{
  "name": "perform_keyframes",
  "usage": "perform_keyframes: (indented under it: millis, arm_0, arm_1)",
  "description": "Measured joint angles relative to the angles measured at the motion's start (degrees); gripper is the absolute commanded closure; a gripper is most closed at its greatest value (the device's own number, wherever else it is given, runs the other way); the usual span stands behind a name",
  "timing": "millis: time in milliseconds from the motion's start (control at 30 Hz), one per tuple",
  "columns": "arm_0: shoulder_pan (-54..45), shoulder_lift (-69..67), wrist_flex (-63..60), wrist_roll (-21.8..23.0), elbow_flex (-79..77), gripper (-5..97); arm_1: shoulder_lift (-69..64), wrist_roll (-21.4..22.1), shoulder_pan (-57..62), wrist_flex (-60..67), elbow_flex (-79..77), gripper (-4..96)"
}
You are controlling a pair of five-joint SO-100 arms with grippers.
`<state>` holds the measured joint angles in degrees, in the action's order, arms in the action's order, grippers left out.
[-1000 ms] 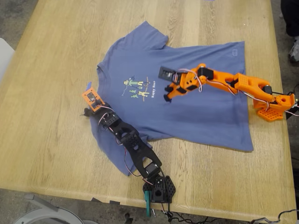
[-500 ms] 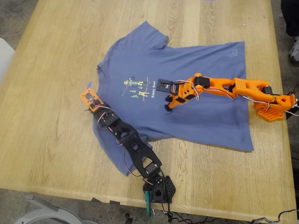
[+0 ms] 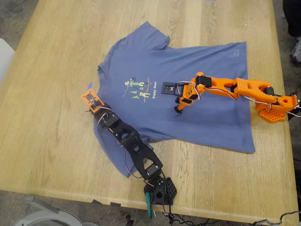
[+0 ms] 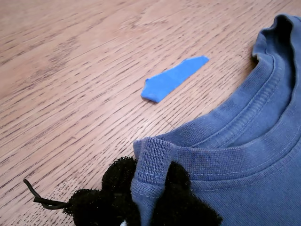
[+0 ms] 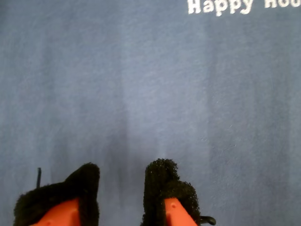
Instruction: Fold a T-shirt
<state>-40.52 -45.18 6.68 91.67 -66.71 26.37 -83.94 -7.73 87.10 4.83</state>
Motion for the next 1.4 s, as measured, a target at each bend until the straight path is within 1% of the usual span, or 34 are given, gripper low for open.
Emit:
perform_keyframes:
  millis: [267, 567, 800, 933, 1067, 1167, 1400]
  arm_0:
    - [-1.0, -2.0, 3.9, 0.4, 0.1, 91]
    - [-1.0, -5.1, 8.2, 0.4, 0.1, 91]
    - [-0.9, -9.2, 12.6, 0.4, 0.0, 91]
    - [-0.1, -12.0, 15.4, 0.4, 0.0, 91]
    - [0.5, -13.8, 16.4, 0.4, 0.0, 91]
    - [0.5, -13.8, 16.4, 0.9, 0.0, 91]
    - [1.3, -16.8, 18.5, 1.0, -1.3, 91]
  arm_1:
    - [-5.7, 1.2, -0.3, -7.0, 0.1, 68.9]
    - [-11.4, 1.6, -0.6, -15.0, 1.7, 69.9]
    - [-14.7, 1.5, -0.6, -17.8, 2.4, 71.1]
    - [-16.1, 1.5, -0.1, -19.3, 2.6, 68.7]
    - [-17.0, 3.3, 0.0, -21.6, 2.6, 66.9]
    - [-18.3, 4.5, 0.1, -23.8, 2.7, 68.4]
    - [-20.9, 4.6, 0.9, -25.9, 2.8, 70.4]
